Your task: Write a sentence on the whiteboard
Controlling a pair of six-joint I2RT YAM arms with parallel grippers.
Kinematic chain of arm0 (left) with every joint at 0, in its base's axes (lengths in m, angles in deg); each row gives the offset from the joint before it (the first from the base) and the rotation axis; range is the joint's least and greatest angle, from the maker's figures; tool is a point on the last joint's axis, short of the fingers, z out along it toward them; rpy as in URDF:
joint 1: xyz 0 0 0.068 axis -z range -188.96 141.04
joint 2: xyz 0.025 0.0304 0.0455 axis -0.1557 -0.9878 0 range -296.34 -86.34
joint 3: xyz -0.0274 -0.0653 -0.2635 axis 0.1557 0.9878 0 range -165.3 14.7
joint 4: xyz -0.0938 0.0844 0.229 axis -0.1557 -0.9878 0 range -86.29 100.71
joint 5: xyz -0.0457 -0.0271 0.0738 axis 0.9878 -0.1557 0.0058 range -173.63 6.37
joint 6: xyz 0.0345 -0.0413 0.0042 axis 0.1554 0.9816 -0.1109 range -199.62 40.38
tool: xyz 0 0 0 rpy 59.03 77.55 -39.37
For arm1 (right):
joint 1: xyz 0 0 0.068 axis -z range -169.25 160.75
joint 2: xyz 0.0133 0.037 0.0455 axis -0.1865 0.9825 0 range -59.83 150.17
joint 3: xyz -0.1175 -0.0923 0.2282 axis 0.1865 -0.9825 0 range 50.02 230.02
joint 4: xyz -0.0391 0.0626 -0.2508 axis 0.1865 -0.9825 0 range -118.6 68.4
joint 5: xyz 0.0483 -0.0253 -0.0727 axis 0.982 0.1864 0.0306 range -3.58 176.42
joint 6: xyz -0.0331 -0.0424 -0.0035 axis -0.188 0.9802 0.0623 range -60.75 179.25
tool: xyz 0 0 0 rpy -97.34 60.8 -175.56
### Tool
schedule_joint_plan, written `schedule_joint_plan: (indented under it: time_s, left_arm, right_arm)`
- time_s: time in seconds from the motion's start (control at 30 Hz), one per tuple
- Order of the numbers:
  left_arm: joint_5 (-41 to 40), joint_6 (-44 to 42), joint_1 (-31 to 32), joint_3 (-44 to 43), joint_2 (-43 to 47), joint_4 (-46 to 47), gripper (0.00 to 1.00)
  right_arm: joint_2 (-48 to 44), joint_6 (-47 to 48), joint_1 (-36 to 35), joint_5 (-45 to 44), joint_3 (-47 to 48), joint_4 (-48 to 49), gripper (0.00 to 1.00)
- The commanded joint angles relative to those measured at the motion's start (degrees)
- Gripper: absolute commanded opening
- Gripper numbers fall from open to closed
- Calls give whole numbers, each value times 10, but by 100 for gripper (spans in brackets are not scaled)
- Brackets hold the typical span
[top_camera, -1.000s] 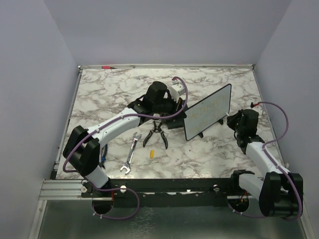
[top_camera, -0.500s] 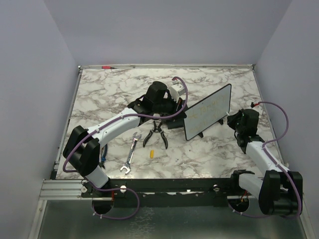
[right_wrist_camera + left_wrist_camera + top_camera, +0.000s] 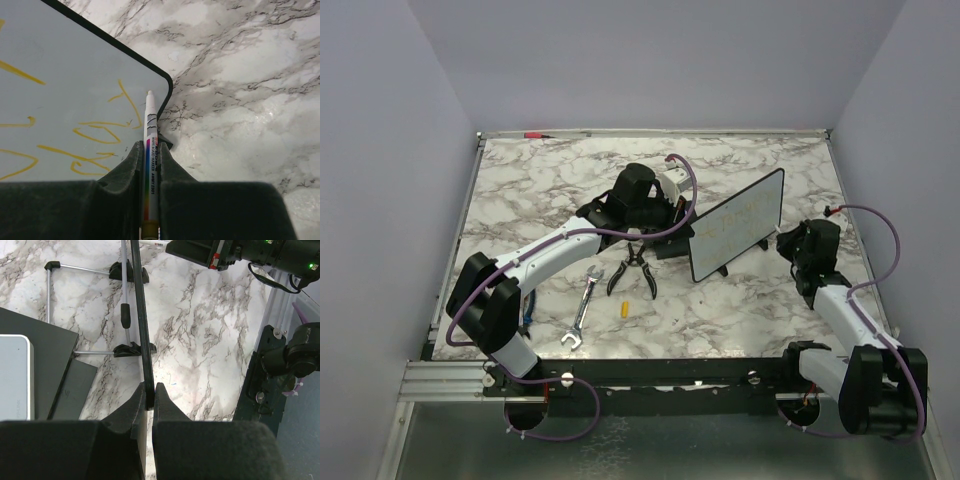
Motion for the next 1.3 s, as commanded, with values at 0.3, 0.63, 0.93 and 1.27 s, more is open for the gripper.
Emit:
schedule_joint_plan:
  time_s: [0.3, 0.63, 0.93, 1.27]
  left_arm:
    - [21, 5, 11, -10, 1, -19, 16]
    - [14, 2, 10, -8, 12, -19, 53]
    - [-9, -5, 10, -3, 27, -19, 72]
    - [-51, -7, 10, 4, 44, -20, 89]
  right_arm:
    - [-150, -22, 4, -45, 13, -97, 1]
    - [-189, -16, 3, -31, 14, -134, 1]
    - [-210, -15, 3, -27, 13, -151, 1]
    - [-226, -12, 4, -18, 19, -164, 1]
